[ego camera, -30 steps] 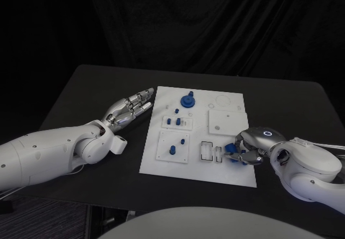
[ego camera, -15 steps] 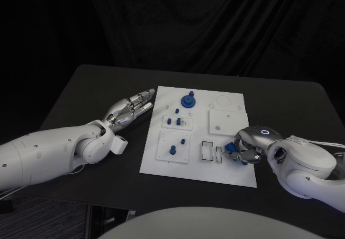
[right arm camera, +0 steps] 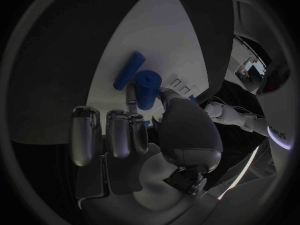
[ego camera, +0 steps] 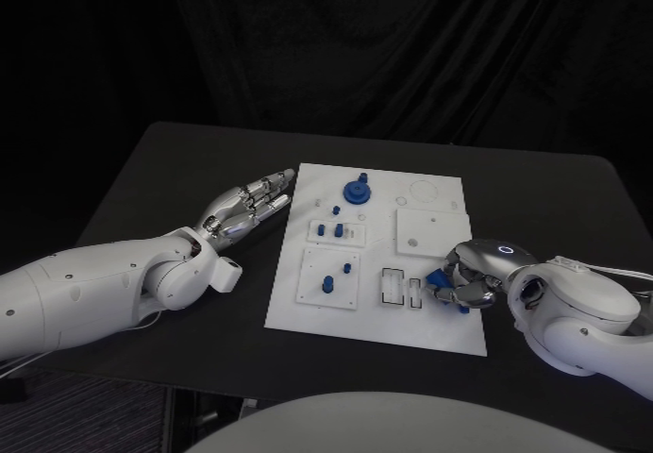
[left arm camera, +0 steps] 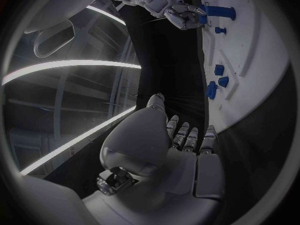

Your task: Assemble the parts on the task board

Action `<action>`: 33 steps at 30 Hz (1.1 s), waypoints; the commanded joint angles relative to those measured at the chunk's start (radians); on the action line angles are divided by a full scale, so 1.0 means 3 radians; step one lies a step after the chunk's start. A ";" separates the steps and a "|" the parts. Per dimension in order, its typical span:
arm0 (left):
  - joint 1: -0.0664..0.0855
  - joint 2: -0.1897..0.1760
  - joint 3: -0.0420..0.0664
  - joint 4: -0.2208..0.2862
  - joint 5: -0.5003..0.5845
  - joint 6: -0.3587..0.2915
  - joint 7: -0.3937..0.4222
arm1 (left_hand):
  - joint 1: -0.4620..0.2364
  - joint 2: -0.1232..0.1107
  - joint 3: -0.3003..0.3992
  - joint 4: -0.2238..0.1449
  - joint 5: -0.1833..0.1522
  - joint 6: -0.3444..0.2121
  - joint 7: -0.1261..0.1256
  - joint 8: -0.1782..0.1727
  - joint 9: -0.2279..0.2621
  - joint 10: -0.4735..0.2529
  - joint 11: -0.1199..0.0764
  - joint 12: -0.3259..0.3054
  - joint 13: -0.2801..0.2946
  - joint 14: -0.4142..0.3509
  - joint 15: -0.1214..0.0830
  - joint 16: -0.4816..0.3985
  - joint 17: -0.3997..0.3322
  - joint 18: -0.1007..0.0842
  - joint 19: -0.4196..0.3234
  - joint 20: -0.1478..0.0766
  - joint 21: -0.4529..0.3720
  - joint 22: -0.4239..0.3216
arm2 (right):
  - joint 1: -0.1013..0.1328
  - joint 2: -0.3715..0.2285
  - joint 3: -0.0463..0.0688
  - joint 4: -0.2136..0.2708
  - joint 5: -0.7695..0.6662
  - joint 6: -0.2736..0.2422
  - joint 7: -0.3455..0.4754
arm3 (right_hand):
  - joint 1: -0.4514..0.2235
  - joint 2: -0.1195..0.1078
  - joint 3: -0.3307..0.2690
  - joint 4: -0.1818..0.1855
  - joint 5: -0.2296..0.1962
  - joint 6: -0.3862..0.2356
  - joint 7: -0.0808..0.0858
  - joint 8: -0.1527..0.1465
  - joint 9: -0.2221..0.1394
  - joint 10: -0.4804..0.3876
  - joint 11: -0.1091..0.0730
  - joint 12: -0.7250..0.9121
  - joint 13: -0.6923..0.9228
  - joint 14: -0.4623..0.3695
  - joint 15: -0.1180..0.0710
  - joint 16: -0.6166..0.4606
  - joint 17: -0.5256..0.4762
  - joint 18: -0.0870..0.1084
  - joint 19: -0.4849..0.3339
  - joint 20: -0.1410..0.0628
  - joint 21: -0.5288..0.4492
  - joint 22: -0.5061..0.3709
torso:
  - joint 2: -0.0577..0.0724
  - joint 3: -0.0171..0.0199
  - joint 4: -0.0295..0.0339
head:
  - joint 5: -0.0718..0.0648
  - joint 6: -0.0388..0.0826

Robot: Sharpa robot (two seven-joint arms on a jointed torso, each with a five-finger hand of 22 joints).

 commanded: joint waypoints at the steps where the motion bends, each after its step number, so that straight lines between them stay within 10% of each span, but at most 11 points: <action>1: -0.0007 -0.0003 0.0003 0.0005 -0.0005 0.0055 0.0219 | 0.0035 0.0022 0.0006 -0.0011 0.0018 0.0006 0.0036 -0.0001 0.0004 -0.0021 -0.0010 -0.0003 -0.0004 -0.0001 0.0011 -0.0022 -0.0004 0.0033 0.0009 0.0015 0.0009 -0.0001 | -0.0019 -0.0054 -0.0017 0.0050 0.0769 -0.0455 0.0205 | 0.0210 0.0151 0.0254 -0.0283 0.0083 0.0021 -0.0021 0.0025 0.0005 0.0347 -0.0031 0.0009 0.0878 0.0222 -0.0026 0.0000 0.0038 -0.0030 0.0195 -0.0011 0.0002 0.0746 | -0.0002 -0.0003 -0.0003 | 0.0008 0.0001; 3: -0.0007 -0.0003 0.0003 0.0005 -0.0005 0.0057 0.0217 | 0.0035 0.0022 0.0006 -0.0011 0.0018 0.0006 0.0036 -0.0001 0.0004 -0.0021 -0.0010 -0.0003 -0.0004 -0.0001 0.0011 -0.0022 -0.0004 0.0033 0.0009 0.0015 0.0009 -0.0001 | -0.0015 -0.0077 -0.0016 0.0073 0.0902 -0.0565 0.0259 | 0.0351 0.0095 0.0360 -0.0461 0.0367 0.0042 -0.0047 0.0108 0.0098 0.0347 -0.0056 0.0009 0.0878 0.0225 -0.0043 0.0009 0.0053 -0.0031 0.0198 -0.0027 0.0010 0.0749 | -0.0002 -0.0002 -0.0004 | 0.0007 0.0001; 11: -0.0007 -0.0001 0.0003 0.0010 -0.0005 0.0050 0.0222 | 0.0040 0.0025 0.0009 -0.0009 0.0019 0.0015 0.0073 0.0001 0.0005 -0.0023 -0.0020 -0.0003 -0.0004 -0.0001 0.0012 -0.0022 -0.0004 0.0033 0.0010 0.0025 0.0009 -0.0001 | 0.0118 -0.0161 -0.0011 0.0222 0.1542 -0.0911 0.0439 | 0.0294 0.0105 0.0402 -0.0484 0.0374 0.0015 -0.0048 0.0146 0.0168 0.0347 -0.0058 0.0009 0.0878 0.0218 -0.0042 -0.0003 0.0017 -0.0026 0.0190 -0.0029 -0.0009 0.0741 | 0.0001 -0.0004 0.0004 | 0.0023 0.0001; 33: -0.0007 -0.0020 0.0003 0.0023 -0.0005 0.0043 0.0195 | 0.0044 0.0022 0.0008 -0.0008 0.0019 0.0006 0.0040 -0.0002 0.0004 -0.0018 0.0001 0.0010 -0.0002 -0.0001 0.0014 -0.0022 -0.0004 0.0034 0.0012 0.0031 0.0011 0.0002 | 0.0232 0.0070 -0.0015 0.0193 0.2348 -0.0590 0.0194 | -0.0249 0.0159 0.0374 -0.0271 0.0300 -0.0134 -0.0012 0.0128 0.0272 0.0347 -0.0036 0.0009 0.0878 0.0183 0.0019 -0.0089 -0.0194 0.0005 0.0135 0.0022 -0.0138 0.0695 | -0.0001 -0.0005 0.0008 | 0.0006 0.0001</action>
